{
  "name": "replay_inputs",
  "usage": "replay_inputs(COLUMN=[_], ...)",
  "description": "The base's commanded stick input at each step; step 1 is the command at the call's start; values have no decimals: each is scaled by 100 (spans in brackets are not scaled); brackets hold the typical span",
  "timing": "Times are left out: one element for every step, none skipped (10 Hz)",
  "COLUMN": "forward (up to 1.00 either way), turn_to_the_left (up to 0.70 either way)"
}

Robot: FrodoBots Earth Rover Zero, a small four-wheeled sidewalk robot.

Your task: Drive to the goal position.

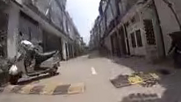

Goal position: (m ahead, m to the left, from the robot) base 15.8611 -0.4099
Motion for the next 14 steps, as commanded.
replay_inputs(forward=[100,100,100,100,100,100,100,100,100,100,100,100,100,100], turn_to_the_left=[0,0,0,0,0,0,0,0,0,0,0,0,0,0])
